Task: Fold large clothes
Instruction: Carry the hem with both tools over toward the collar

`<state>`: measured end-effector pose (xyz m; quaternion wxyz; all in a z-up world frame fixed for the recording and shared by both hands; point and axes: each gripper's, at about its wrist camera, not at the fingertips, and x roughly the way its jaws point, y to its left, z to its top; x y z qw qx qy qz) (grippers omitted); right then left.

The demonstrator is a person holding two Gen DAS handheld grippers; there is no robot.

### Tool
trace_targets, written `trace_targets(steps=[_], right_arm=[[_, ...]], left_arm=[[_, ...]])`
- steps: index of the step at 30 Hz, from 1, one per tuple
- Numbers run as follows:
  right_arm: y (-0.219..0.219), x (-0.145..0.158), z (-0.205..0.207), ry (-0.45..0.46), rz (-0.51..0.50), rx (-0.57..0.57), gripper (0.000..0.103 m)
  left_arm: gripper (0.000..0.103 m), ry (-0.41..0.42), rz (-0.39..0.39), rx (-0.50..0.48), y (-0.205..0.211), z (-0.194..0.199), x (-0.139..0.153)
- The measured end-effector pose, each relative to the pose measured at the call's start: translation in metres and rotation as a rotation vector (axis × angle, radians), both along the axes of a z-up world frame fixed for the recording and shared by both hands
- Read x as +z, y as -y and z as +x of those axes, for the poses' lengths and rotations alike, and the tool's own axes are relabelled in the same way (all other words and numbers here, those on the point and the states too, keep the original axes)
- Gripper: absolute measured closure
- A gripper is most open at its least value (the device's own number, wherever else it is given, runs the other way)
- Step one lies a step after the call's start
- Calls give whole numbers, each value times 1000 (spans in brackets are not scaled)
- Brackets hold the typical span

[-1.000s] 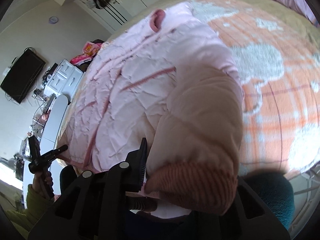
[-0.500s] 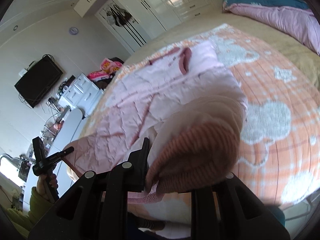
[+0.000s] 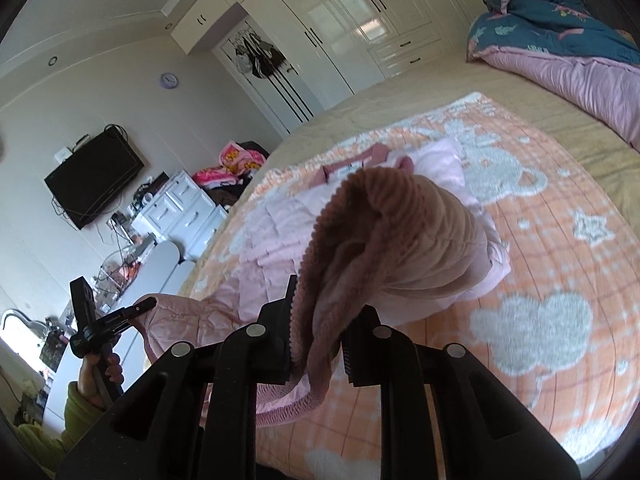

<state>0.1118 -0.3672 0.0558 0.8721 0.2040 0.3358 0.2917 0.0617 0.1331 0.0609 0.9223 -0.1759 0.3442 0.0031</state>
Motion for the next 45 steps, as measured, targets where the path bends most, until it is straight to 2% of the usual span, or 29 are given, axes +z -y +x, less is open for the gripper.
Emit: trace_targets(steps=[11,20,32,45], right_arm=[[6,26,34,54,33,-37,87],[4,43,65,76,37,-53,87],[0,49,122,64,54,-75,87],[-6,48,207,14,29,-123,87]], left_arm=[[93,76,4,31,0,34,38],[93,102,22,41,0,64,57],[93,109,70,62,0,114,65],[92,90,119,125,-16,190,65]])
